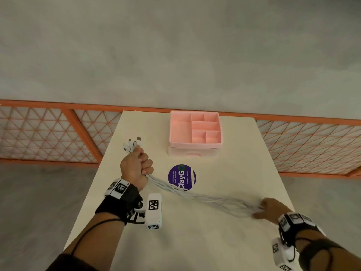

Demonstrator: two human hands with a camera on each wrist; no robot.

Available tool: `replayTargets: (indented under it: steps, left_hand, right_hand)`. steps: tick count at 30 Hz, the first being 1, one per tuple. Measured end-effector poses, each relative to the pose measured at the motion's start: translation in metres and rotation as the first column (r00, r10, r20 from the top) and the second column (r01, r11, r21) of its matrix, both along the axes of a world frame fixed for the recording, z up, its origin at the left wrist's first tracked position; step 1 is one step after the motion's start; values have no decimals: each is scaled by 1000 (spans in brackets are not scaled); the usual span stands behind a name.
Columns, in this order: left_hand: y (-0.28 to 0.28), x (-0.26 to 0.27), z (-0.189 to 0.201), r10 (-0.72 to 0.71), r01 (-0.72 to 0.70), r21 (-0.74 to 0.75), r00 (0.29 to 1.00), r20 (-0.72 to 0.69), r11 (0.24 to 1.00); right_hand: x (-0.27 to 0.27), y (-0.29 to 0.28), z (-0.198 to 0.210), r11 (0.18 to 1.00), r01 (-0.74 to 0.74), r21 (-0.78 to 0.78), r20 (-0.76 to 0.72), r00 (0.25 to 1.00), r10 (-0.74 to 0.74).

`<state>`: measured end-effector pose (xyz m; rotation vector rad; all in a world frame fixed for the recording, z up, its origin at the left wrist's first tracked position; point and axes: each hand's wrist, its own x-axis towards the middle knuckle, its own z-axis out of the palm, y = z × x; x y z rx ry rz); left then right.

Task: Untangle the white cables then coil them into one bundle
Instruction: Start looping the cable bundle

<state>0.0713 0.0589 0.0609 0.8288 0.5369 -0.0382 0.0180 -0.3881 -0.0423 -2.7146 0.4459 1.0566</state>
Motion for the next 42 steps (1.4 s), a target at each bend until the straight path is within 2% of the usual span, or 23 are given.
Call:
replayTargets:
  steps: [2, 4, 6, 8, 10, 13, 15, 18, 21, 24, 28, 32, 34, 36, 39, 42]
  left_hand:
    - [-4, -1, -1, -7, 7, -14, 1000, -10, 1000]
    - [-10, -1, -1, -8, 8, -38, 1000, -15, 999]
    - [-19, -1, -1, -22, 21, -53, 1000, -17, 998]
    - [-28, -2, 0, -51, 50, -48, 999, -9, 998]
    - [-34, -3, 1, -73, 73, -39, 997, 4, 997]
    - [-32, -4, 2, -62, 63, -39, 998, 18, 997]
    - [-24, -5, 0, -61, 61, -7, 998, 23, 998]
    - [-14, -10, -4, -86, 82, 128, 996, 27, 988]
    - [-9, -18, -13, -142, 140, 217, 990, -9, 966]
    - [-7, -20, -20, -179, 187, 136, 981, -70, 973]
    - [-13, -11, -26, -146, 139, -66, 984, -102, 988]
    - [-28, -5, -23, -158, 148, -107, 983, -93, 983]
    - [-32, -7, -19, -161, 160, -20, 981, -105, 987]
    - [-31, -9, -17, -232, 254, 167, 963, -140, 953]
    - [-19, -12, -17, -366, 446, 387, 892, -265, 807]
    - [-10, -11, -15, -335, 446, 568, 895, -296, 692]
  right_hand:
    - [13, 30, 14, 993, -53, 107, 36, 998, 50]
    - [26, 76, 38, 955, -108, 276, 172, 983, 61]
    - [31, 131, 60, 857, -194, 478, 296, 954, 51]
    - [30, 188, 78, 720, -272, 638, 332, 941, 61]
    - [27, 235, 87, 645, -297, 704, 311, 946, 95]
    - [21, 271, 78, 623, -336, 706, 302, 939, 164]
    - [17, 277, 70, 619, -344, 706, 329, 933, 143]
    - [13, 271, 68, 639, -359, 681, 374, 920, 118]
    - [16, 258, 70, 653, -372, 660, 370, 917, 149]
    - [24, 246, 77, 635, -367, 680, 361, 921, 146]
    - [28, 236, 86, 583, -198, 788, 210, 977, 48]
    - [25, 230, 77, 593, -208, 778, 250, 968, 12]
    - [23, 228, 78, 591, -184, 785, 228, 974, -1]
    - [24, 222, 86, 575, -147, 805, 200, 979, -29]
    - [35, 206, 108, 554, -99, 827, 188, 976, -106]
    - [49, 193, 133, 588, -92, 804, 186, 977, -101]
